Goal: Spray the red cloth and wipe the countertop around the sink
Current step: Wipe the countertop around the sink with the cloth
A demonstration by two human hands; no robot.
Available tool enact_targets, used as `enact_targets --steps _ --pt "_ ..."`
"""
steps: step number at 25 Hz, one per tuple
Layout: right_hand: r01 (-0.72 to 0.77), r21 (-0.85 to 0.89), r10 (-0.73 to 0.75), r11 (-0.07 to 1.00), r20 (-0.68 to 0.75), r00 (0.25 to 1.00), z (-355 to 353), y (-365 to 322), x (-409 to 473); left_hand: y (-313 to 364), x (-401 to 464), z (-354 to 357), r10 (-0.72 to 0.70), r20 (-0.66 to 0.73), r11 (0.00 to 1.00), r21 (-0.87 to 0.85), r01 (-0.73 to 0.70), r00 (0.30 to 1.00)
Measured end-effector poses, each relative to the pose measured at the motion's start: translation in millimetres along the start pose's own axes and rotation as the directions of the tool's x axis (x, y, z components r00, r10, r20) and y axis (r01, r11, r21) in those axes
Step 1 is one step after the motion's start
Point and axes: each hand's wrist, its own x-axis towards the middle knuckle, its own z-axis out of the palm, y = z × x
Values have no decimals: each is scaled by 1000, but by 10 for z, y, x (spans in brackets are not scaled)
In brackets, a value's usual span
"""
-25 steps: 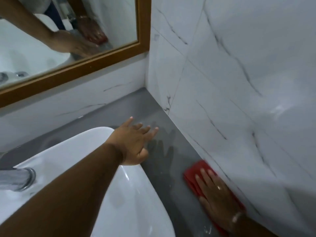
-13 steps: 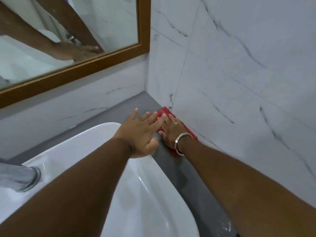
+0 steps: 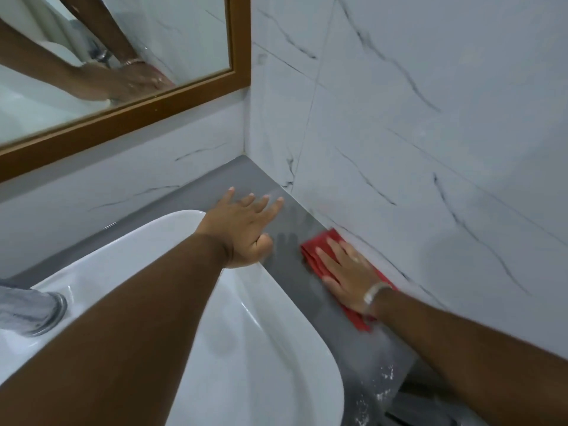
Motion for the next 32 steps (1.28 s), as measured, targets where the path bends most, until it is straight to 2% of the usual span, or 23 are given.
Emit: enact_targets --steps 3,5,7,10,11,12,15,16,17,18,19,20,21,22,23,25,26,27,28,30,31,32 --pt "-89 83 87 993 28 996 -325 -404 1107 -9 15 34 -13 -3 1000 11 13 1000" --pt "-56 42 54 998 50 997 -381 -499 1237 -26 23 37 -24 6 999 27 24 1000" --pt "28 6 -28 1000 22 999 -229 -233 549 -20 32 29 -13 38 999 39 11 999" --pt "153 -91 -156 984 -25 987 57 352 -947 -35 31 35 -19 18 999 41 18 1000" --pt "156 -134 -160 979 -20 987 111 502 -1277 -7 13 29 -27 13 999 46 26 1000" --pt "115 -152 -115 982 11 993 127 573 -1457 26 -9 27 -41 -6 997 65 41 999" --pt "-155 -78 151 985 -56 987 205 236 -1439 106 -81 52 -108 -82 983 142 119 991" --pt "-168 -93 162 981 -66 985 289 50 -1465 162 -115 54 -133 -88 979 144 145 987" --pt "-89 -92 85 992 -45 995 388 -128 -1534 227 -144 50 -157 -96 977 133 169 983" --pt "78 -106 -76 991 22 997 462 -254 -1654 300 -174 46 -176 -108 976 111 188 978" --pt "254 -114 -248 960 69 966 460 -256 -1740 383 -206 40 -194 -118 975 84 205 974" --pt "367 -141 -361 919 72 930 411 -118 -1752 485 -253 34 -212 -127 974 56 220 969" --pt "407 -205 -406 890 49 912 322 43 -1690 591 -318 33 -232 -134 971 30 238 963" --pt "326 -226 -327 918 34 945 201 194 -1575 704 -399 39 -255 -140 966 2 258 957" --pt "160 -163 -166 974 -24 986 97 321 -1446 831 -484 66 -275 -142 961 -35 273 951" --pt "-138 44 139 989 -27 990 61 252 -1396 1122 -649 121 -336 -98 940 -97 327 937" --pt "-169 107 173 980 -25 985 157 91 -1465 1251 -718 144 -389 -55 915 -140 379 920" --pt "-117 129 122 985 -32 992 334 -111 -1577 1362 -747 184 -439 -22 884 -189 428 898" --pt "3 101 2 995 -48 999 439 -276 -1734 1473 -767 204 -489 4 850 -222 477 872" --pt "323 16 -323 946 -34 946 400 -83 -1801 1744 -819 207 -565 56 785 -271 557 823" --pt "388 -71 -391 919 -54 919 352 94 -1712 1906 -887 211 -588 77 756 -304 580 805" --pt "334 -91 -338 938 -30 941 258 240 -1599 2043 -968 234 -594 87 735 -346 584 799"
